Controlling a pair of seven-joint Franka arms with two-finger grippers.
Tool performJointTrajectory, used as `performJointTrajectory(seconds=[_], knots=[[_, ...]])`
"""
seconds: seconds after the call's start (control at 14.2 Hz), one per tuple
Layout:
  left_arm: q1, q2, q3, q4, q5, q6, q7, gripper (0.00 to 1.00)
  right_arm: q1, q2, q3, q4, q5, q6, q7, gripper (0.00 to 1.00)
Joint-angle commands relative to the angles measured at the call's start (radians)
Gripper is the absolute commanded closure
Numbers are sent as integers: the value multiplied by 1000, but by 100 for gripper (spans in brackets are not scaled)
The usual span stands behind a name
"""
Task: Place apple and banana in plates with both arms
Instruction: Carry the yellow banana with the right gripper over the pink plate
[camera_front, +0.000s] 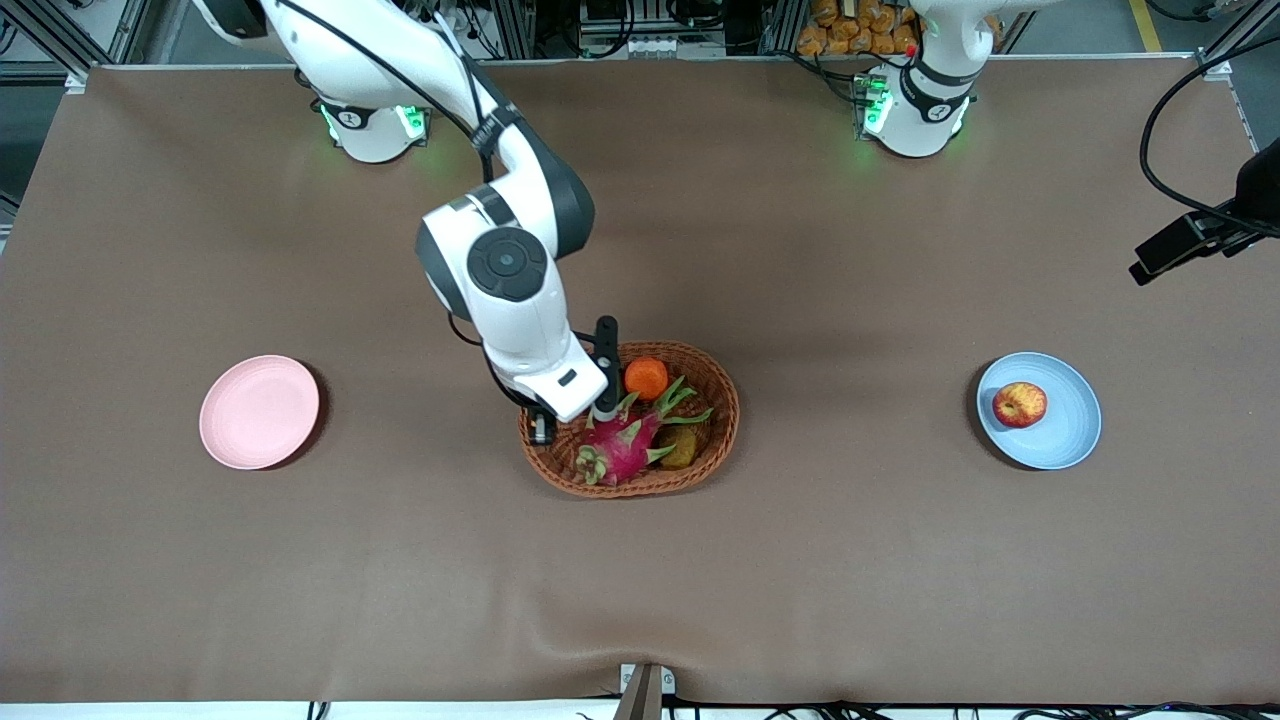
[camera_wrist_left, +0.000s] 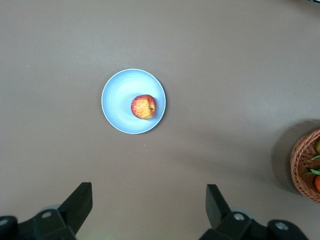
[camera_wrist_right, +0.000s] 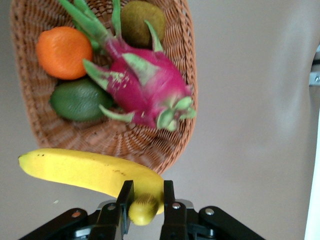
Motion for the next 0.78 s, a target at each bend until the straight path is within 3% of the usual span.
performJointTrajectory(seconds=[0.0,0.35,0.7], knots=[[-6,-3,5,-6,-6,11,15,0,-78,-40,6,-26,39,-65,-13,100],[-6,-5,5,-6,-3,10,17,0,-187,-54,2,-28,35,-122,-11,100],[-8,1,5,-6,-2,11,17,0,-376,-54,2,-37,31,-123,-24,100]])
